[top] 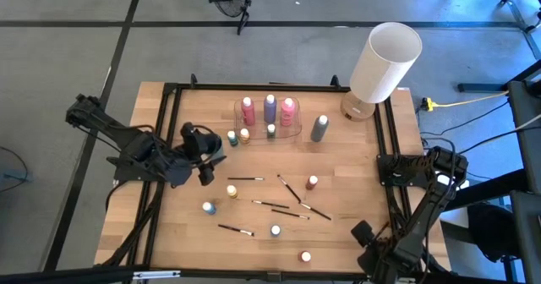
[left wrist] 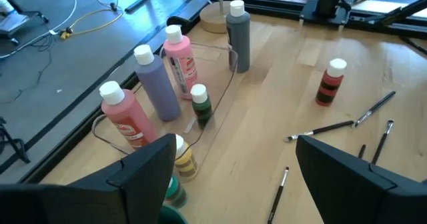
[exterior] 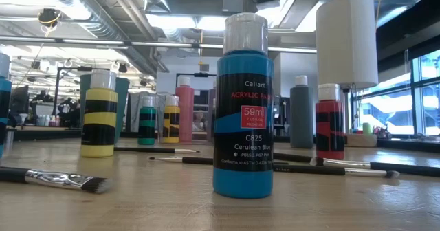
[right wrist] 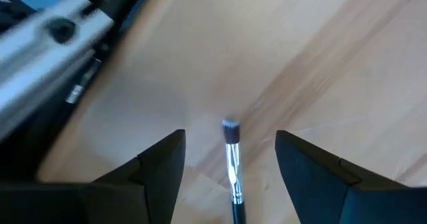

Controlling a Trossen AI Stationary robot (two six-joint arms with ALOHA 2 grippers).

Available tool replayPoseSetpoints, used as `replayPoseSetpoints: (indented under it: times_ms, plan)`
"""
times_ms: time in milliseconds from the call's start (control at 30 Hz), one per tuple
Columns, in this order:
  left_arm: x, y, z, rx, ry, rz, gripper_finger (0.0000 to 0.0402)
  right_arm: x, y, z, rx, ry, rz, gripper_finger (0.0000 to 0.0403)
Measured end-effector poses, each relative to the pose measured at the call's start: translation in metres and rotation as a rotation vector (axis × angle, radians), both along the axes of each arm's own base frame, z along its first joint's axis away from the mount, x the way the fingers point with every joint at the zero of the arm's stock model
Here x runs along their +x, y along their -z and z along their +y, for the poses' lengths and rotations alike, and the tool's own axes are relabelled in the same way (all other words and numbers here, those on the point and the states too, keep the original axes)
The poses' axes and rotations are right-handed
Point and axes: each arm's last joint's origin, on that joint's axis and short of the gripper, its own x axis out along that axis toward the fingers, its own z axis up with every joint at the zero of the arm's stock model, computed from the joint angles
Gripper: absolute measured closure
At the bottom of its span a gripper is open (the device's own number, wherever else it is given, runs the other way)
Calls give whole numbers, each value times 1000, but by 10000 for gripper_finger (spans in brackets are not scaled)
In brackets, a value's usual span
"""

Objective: Pick & Place Paint Supplies
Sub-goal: Put the black paint brush into the green cup

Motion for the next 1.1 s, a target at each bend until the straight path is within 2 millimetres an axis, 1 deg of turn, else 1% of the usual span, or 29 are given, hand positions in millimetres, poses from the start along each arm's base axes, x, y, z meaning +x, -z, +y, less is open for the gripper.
replayPoseSetpoints:
  times_ms: [200,533,633,867,1100]
  plan:
    - [4,3,-2,45,23,36,95,-2,11,-4,22,20,-9,167]
    - [4,3,-2,46,24,38,95,-4,18,-8,40,39,18,170]
    - [4,3,-2,45,23,37,95,-4,19,-9,44,52,20,186]
    - [4,3,-2,41,21,35,95,-5,20,-9,45,57,26,237]
    - [4,3,-2,39,21,34,96,-5,20,-9,41,54,29,272]
